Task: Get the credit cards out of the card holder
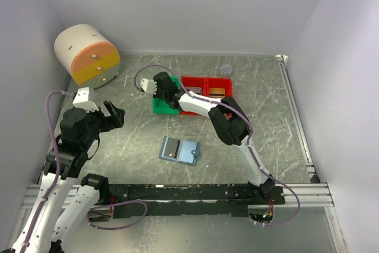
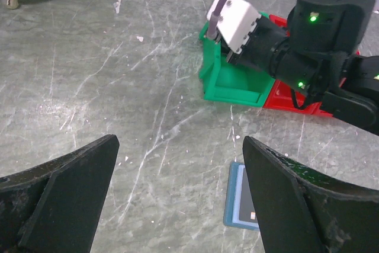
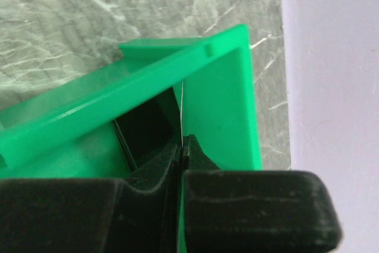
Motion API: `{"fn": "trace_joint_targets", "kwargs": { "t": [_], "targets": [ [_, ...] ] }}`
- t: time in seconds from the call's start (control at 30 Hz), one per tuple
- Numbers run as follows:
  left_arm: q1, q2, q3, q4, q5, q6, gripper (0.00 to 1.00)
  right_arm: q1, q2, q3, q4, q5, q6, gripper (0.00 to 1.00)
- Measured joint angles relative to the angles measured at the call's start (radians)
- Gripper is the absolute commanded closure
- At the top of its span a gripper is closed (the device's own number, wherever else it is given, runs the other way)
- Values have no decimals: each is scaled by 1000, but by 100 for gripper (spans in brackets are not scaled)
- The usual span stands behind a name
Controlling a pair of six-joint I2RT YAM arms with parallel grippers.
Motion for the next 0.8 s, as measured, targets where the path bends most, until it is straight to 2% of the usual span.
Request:
{"fn": "trace_joint_targets", "kwargs": {
  "t": [0.17, 0.3, 0.37, 0.43, 0.47, 0.8],
  "targets": [
    [0, 0, 0, 1, 0, 0, 2, -3, 40, -1, 19, -7, -31, 100],
    [0, 0, 0, 2, 0, 1, 2, -7, 41, -1, 38, -5, -39, 95],
    [0, 0, 0, 3, 0, 1, 2, -9, 41, 0, 37, -4, -35, 91],
    [0, 0, 0, 5, 0, 1, 2, -9, 47, 7, 26, -5, -22, 79],
    [0, 0, 0, 5, 0, 1, 2, -10, 51, 15, 19, -6, -14, 77],
    [0, 5, 0, 6, 2, 4, 3, -16, 69, 80, -58, -33, 85, 60]
  ]
}}
